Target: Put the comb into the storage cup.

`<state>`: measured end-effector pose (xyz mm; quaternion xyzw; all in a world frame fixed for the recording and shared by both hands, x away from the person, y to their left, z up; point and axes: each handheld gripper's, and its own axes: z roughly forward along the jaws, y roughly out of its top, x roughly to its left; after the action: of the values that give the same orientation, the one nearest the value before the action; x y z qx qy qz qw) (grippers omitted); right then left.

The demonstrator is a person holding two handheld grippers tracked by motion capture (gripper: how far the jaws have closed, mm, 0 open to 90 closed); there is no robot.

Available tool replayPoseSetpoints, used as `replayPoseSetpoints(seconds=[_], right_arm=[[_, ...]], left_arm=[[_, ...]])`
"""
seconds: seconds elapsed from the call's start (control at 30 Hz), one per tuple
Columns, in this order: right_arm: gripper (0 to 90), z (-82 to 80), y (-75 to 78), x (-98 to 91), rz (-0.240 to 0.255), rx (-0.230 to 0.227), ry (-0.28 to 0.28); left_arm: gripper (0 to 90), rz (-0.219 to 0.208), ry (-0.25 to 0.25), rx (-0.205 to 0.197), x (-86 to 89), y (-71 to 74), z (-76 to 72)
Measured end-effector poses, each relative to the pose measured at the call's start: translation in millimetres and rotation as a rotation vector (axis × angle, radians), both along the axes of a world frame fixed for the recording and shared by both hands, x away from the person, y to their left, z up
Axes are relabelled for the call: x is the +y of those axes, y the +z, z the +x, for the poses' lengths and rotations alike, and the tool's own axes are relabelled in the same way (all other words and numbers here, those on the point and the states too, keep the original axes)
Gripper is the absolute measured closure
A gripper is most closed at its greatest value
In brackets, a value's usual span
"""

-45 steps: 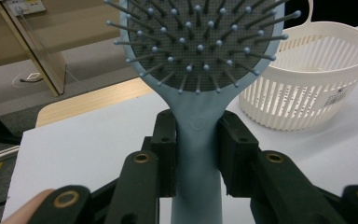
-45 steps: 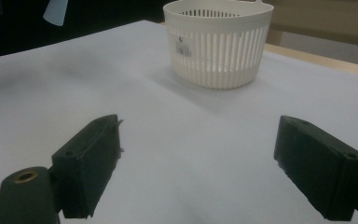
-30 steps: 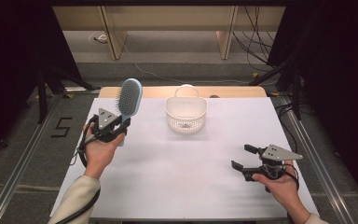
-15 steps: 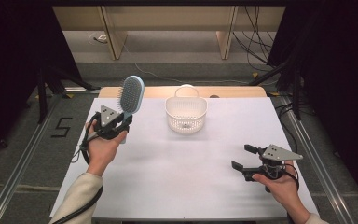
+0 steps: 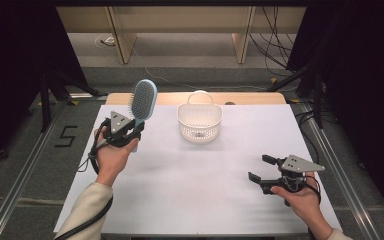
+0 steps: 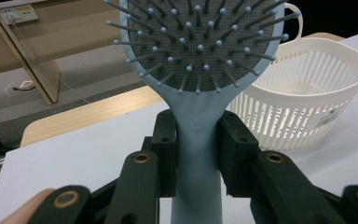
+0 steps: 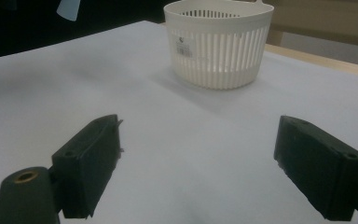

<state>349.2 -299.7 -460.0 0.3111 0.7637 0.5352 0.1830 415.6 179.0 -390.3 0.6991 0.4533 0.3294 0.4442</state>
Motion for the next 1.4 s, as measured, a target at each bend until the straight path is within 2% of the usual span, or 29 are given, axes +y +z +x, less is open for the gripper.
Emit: replayPoseSetpoints(seconds=[0.93,1.4], right_arm=[[15.5,0.2,-0.1,0.3,0.002,-0.001,0.002],[15.1,0.3,-0.2,-0.1,0.002,-0.006,0.002]], left_arm=[[69.9,-0.013,-0.03,-0.022,-10.6,2.8,10.2],[69.9,-0.033,-0.042,-0.036,-17.1,5.8,16.2]])
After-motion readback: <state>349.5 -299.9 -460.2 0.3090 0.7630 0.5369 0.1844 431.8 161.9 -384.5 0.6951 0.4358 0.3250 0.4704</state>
